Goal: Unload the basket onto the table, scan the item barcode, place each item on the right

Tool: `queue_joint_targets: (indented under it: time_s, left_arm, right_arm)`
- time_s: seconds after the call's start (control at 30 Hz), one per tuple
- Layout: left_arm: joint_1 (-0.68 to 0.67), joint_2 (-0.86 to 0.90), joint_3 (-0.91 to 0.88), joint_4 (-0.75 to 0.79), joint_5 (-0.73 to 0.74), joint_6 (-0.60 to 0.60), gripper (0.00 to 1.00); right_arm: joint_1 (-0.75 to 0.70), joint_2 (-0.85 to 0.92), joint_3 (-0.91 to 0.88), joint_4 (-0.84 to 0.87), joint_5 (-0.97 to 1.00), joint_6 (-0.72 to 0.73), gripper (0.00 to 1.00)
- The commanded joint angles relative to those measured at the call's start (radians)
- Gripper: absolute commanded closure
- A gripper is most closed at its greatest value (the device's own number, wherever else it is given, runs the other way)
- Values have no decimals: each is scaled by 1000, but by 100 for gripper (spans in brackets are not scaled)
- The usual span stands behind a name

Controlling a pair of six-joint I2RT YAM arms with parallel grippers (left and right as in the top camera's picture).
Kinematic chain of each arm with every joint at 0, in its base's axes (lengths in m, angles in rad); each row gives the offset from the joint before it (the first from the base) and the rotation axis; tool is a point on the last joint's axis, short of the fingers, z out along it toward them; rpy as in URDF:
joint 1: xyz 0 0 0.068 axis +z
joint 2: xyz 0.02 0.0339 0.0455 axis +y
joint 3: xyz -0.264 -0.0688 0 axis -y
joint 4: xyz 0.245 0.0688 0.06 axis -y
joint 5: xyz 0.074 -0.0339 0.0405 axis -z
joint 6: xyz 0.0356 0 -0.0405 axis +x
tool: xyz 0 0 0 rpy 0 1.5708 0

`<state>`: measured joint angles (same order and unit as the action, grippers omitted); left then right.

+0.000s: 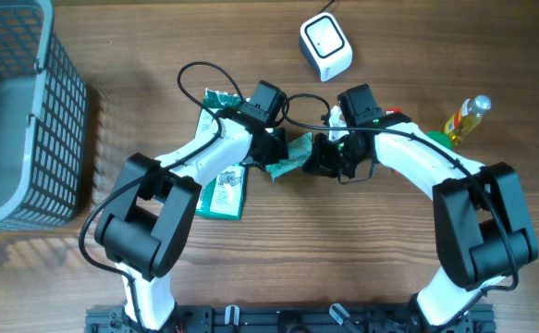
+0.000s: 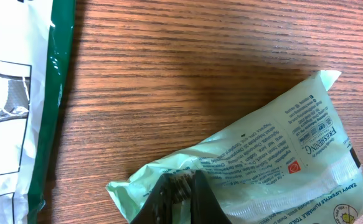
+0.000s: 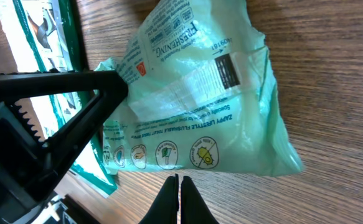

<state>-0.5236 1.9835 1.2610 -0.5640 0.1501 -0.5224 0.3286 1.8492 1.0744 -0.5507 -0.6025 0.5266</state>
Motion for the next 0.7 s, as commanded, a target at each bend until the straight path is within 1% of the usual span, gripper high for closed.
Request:
queue_joint_targets:
  time_s: [0.0, 0.1, 0.2, 0.27, 0.5, 0.67]
  left_arm:
    - [4, 109, -51, -3, -69, -10, 96]
    - [4, 109, -51, -3, -69, -10, 96]
    - [5, 87, -49, -5, -66, -9, 96]
    - [5, 40, -48, -8, -66, -10, 96]
    - [5, -201, -49, -41, -66, -10, 96]
    - [28, -240, -49, -84, -74, -10, 96]
  right_arm:
    - [2, -18, 23, 27, -89, 13, 96]
    - [2, -19, 23, 21, -156, 4, 96]
    - [2, -24, 24, 25, -160, -2, 96]
    - [-1, -39, 24, 26, -153, -3, 96]
    - [-3, -74, 24, 23, -153, -30, 96]
    - [-1, -74, 24, 23, -153, -28, 96]
